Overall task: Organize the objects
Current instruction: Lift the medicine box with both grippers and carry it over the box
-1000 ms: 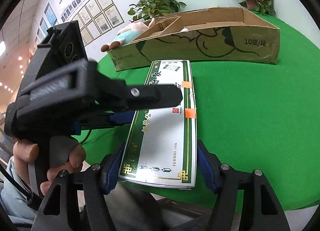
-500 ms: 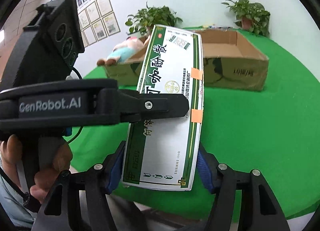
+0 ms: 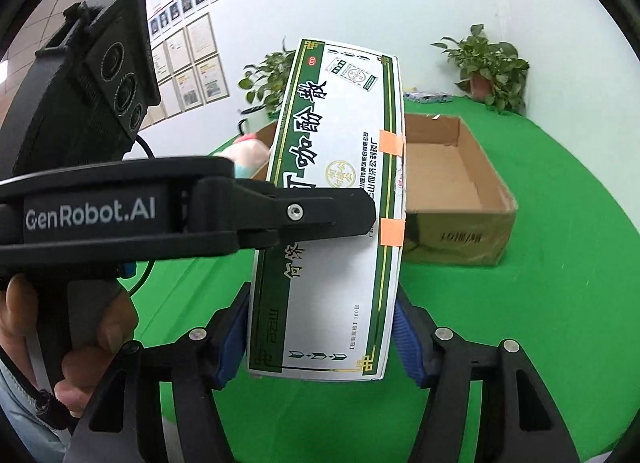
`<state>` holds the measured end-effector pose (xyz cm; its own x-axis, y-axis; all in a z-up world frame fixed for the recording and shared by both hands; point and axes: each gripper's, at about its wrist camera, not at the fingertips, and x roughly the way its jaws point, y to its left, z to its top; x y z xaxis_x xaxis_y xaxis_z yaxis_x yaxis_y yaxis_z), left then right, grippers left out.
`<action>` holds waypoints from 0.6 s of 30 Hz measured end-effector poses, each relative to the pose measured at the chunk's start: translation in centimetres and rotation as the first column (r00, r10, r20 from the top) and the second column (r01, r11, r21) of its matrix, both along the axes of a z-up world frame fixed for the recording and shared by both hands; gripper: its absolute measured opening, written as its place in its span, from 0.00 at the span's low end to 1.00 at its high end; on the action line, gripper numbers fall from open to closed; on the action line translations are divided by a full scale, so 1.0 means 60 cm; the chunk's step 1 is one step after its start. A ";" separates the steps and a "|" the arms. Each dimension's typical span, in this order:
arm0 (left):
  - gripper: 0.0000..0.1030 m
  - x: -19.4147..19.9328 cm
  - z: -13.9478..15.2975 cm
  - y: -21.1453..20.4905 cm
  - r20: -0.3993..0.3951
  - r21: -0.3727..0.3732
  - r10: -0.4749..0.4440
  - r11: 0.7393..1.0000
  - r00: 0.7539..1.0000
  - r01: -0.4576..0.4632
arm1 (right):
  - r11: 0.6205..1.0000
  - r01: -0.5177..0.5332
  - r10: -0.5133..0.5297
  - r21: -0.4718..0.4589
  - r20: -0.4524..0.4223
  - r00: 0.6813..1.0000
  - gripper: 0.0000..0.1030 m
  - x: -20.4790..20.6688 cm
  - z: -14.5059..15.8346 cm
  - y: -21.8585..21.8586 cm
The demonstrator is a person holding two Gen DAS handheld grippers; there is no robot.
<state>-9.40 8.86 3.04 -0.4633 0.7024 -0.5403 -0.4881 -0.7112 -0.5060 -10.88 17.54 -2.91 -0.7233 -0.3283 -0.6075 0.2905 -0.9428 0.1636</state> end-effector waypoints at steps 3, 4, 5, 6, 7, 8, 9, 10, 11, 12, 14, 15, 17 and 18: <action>0.40 -0.031 0.039 0.009 -0.034 0.009 -0.003 1.000 0.999 0.003 | 1.000 0.003 -0.003 0.016 -0.025 1.000 0.58 -0.039 0.039 0.012; 0.40 -0.040 0.051 0.013 -0.046 0.008 0.000 1.000 0.999 0.000 | 1.000 0.005 -0.004 0.024 -0.029 1.000 0.58 -0.050 0.054 0.014; 0.40 -0.058 0.072 0.018 -0.072 0.001 0.003 1.000 0.997 -0.003 | 1.000 0.004 -0.004 0.025 -0.029 1.000 0.58 -0.070 0.074 0.018; 0.40 -0.067 0.086 0.021 -0.084 0.002 0.005 1.000 0.996 -0.005 | 1.000 0.004 -0.003 0.024 -0.029 1.000 0.58 -0.085 0.089 0.022; 0.40 -0.081 0.099 0.023 -0.087 0.004 0.006 1.000 0.996 -0.006 | 1.000 0.004 -0.003 0.024 -0.031 1.000 0.58 -0.102 0.105 0.025; 0.40 -0.107 0.119 0.027 -0.086 0.002 0.010 1.000 0.996 -0.010 | 1.000 0.005 -0.004 0.031 -0.033 0.999 0.58 -0.125 0.126 0.027; 0.40 -0.125 0.130 0.028 -0.079 0.002 0.015 1.000 0.997 -0.015 | 0.999 0.002 -0.001 0.034 -0.032 0.999 0.58 -0.144 0.139 0.029; 0.40 -0.143 0.141 0.029 -0.069 0.002 0.020 1.000 0.997 -0.020 | 0.999 -0.004 0.005 0.035 -0.029 1.000 0.58 -0.165 0.153 0.030; 0.40 -0.165 0.152 0.031 -0.060 0.001 0.021 1.000 0.998 -0.021 | 0.999 -0.009 0.010 0.036 -0.021 1.000 0.58 -0.188 0.167 0.031; 0.40 -0.187 0.162 0.032 -0.054 0.001 0.029 1.000 0.998 -0.029 | 0.999 -0.014 0.014 0.036 -0.005 1.000 0.58 -0.212 0.182 0.033; 0.40 -0.216 0.173 0.033 -0.045 0.000 0.035 0.999 0.998 -0.035 | 0.999 -0.025 0.025 0.022 0.031 0.999 0.58 -0.257 0.204 0.037; 0.40 -0.233 0.175 0.033 -0.032 0.005 0.040 0.999 0.999 -0.040 | 0.999 -0.030 0.029 0.018 0.046 0.999 0.58 -0.274 0.210 0.038; 0.40 -0.256 0.165 0.035 0.000 0.006 0.038 0.999 0.999 -0.038 | 0.999 -0.041 0.039 0.020 0.075 0.996 0.58 -0.308 0.217 0.039; 0.40 -0.265 0.156 0.037 0.021 0.003 0.038 0.999 0.999 -0.038 | 0.999 -0.042 0.040 0.019 0.090 0.995 0.58 -0.320 0.215 0.039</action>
<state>-25.32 11.05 12.42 -0.4786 0.6864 -0.5476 -0.4500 -0.7272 -0.5183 -30.07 19.90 9.98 -0.6520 -0.3431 -0.6762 0.3142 -0.9339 0.1708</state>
